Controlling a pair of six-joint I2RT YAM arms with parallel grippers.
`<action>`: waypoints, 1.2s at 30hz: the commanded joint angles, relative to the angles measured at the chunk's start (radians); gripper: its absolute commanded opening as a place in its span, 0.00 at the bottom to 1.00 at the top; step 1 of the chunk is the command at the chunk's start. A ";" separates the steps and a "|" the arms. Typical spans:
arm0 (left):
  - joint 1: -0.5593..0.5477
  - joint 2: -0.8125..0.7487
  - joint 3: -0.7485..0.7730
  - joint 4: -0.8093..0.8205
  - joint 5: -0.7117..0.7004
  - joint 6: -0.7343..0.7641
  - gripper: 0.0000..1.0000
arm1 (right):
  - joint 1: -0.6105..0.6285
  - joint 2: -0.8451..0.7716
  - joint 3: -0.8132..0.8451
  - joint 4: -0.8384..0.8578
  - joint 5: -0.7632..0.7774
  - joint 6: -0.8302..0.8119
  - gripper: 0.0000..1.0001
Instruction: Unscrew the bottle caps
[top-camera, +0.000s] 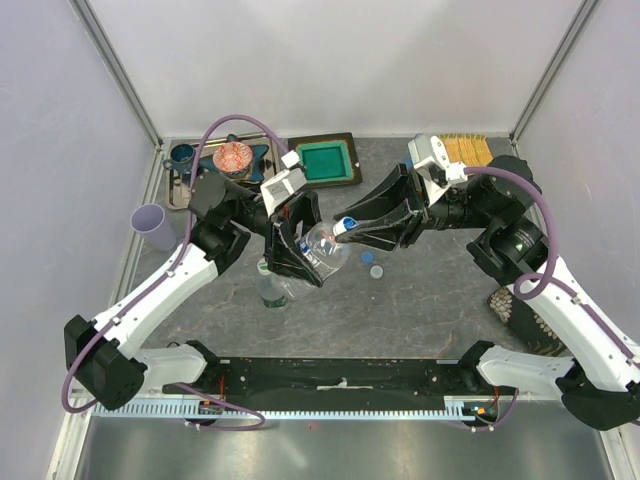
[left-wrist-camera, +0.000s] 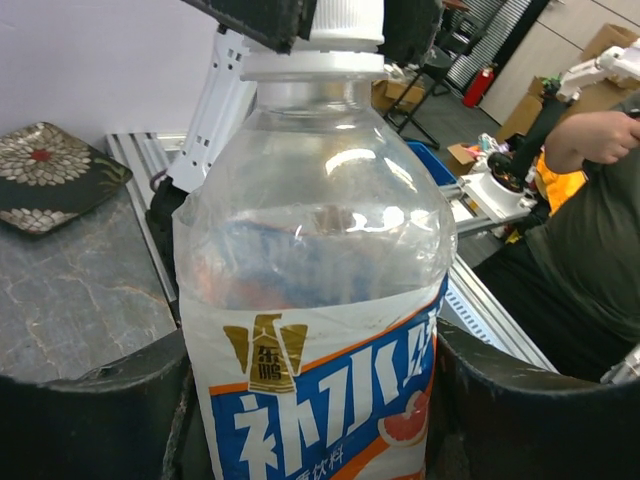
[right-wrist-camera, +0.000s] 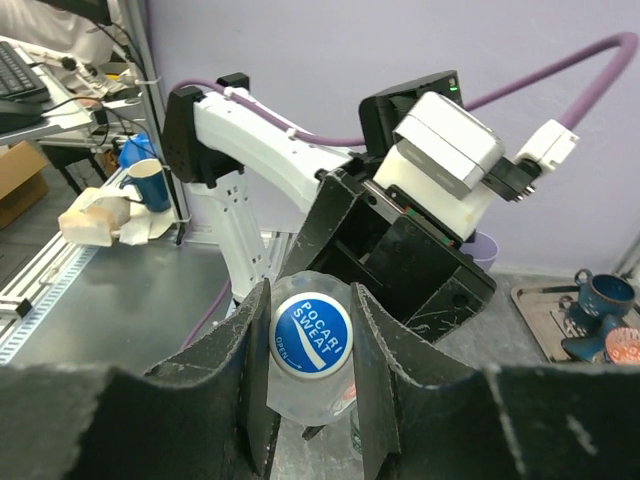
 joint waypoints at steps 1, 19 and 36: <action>0.028 0.013 0.012 0.274 -0.048 -0.195 0.47 | 0.008 -0.030 -0.059 -0.034 -0.232 0.031 0.00; 0.028 -0.035 0.049 -0.121 -0.120 0.136 0.47 | 0.008 -0.042 -0.002 -0.079 -0.016 0.084 0.26; 0.029 -0.079 0.031 -0.264 -0.173 0.279 0.49 | 0.005 -0.016 0.081 -0.127 0.137 0.106 0.63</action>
